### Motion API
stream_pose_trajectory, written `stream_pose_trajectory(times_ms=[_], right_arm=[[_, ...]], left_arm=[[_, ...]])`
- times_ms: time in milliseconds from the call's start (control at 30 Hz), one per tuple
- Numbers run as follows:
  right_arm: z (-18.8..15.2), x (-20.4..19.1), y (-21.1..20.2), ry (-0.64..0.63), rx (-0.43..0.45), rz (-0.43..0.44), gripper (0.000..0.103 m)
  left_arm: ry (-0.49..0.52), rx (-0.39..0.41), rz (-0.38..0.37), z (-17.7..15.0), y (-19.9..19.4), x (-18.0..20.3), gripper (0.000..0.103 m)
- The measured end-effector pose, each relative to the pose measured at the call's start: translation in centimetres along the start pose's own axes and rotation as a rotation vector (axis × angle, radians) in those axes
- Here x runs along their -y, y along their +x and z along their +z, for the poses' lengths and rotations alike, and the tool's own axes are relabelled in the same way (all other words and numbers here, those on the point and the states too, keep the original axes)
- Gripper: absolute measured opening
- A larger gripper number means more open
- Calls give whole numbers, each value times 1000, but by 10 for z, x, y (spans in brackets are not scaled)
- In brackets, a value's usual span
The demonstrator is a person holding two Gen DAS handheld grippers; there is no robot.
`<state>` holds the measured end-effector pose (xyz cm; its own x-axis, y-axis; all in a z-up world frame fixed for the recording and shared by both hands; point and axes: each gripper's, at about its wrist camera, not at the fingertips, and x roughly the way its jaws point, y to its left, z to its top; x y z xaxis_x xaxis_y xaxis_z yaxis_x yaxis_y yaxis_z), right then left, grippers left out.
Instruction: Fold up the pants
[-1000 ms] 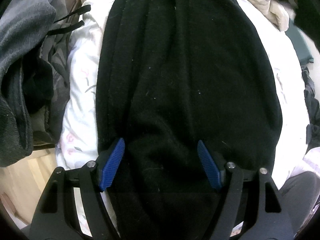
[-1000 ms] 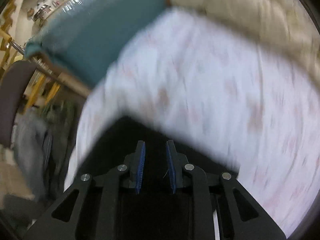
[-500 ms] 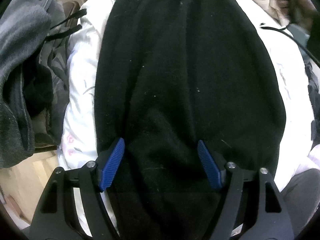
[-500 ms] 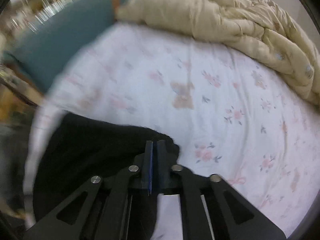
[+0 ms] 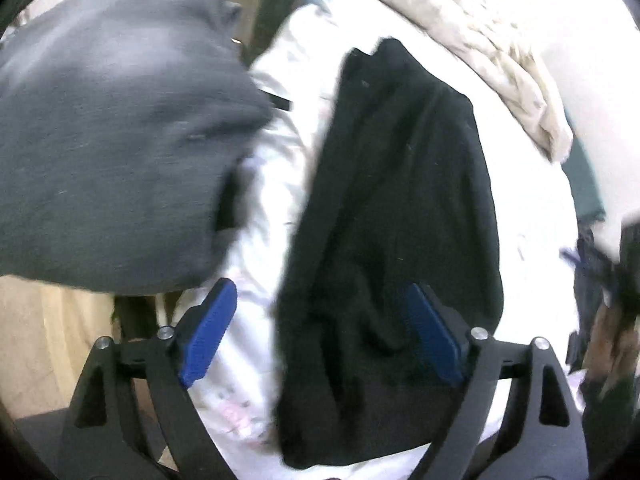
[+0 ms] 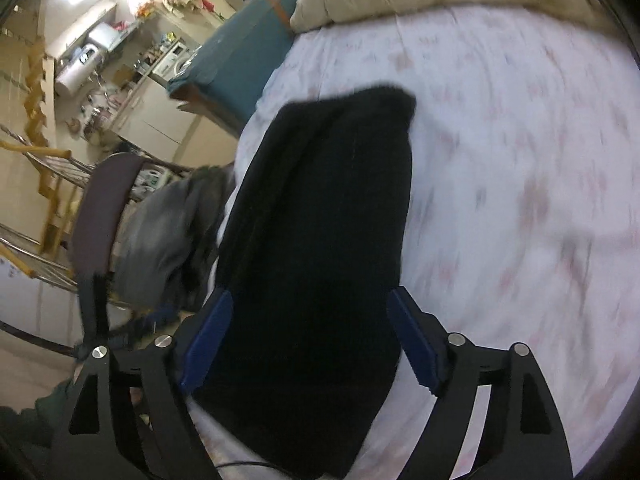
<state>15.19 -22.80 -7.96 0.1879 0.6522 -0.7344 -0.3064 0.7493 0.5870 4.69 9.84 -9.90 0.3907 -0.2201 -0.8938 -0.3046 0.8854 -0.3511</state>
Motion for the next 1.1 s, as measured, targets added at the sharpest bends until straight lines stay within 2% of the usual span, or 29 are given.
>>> stream_pose_trajectory(times_ms=[33, 100, 167, 267, 333, 367, 467, 533, 633, 667, 733, 867, 933, 967, 1000, 1033, 1067, 1100], right_arm=[[-18, 2, -2, 26, 3, 6, 84], [-46, 13, -2, 95, 17, 15, 86], [-70, 25, 0, 176, 19, 21, 86], [-107, 59, 18, 376, 2, 19, 86], [-133, 77, 38, 496, -42, 50, 86], [-141, 81, 53, 521, -104, 62, 86], [-150, 73, 81, 457, -229, 62, 87], [-153, 59, 91, 385, -269, 67, 87], [-161, 43, 103, 364, -333, 145, 87], [-165, 38, 106, 351, -344, 141, 87], [-165, 36, 109, 329, -325, 121, 86], [-159, 51, 113, 428, -249, 154, 86], [-156, 40, 117, 375, -244, 134, 83], [-155, 35, 116, 352, -244, 145, 65], [-156, 27, 119, 344, -246, 164, 55], [-156, 25, 118, 346, -236, 157, 55], [-156, 25, 118, 353, -224, 156, 55], [-158, 27, 121, 375, -212, 157, 55]], left_arm=[[-12, 3, 2, -4, -1, -4, 95], [-43, -23, -11, -12, 2, -12, 100], [-63, -83, -30, -20, 16, -22, 100], [-30, -209, -36, -39, 48, -16, 100], [-4, -255, -20, -52, 63, -11, 100], [18, -256, -8, -56, 66, -8, 100], [76, -255, 7, -63, 69, 2, 99], [54, -243, -23, -67, 63, 3, 99], [59, -253, -66, -74, 57, 8, 99], [62, -257, -86, -79, 55, 10, 99], [93, -259, -85, -84, 55, 16, 99], [146, -263, -49, -85, 69, 23, 98], [158, -234, -49, -82, 69, 27, 90], [173, -225, -41, -83, 66, 31, 86], [186, -216, -28, -82, 64, 32, 77], [184, -209, -18, -82, 62, 31, 68], [174, -203, -10, -81, 60, 29, 64], [165, -197, -4, -80, 58, 27, 55]])
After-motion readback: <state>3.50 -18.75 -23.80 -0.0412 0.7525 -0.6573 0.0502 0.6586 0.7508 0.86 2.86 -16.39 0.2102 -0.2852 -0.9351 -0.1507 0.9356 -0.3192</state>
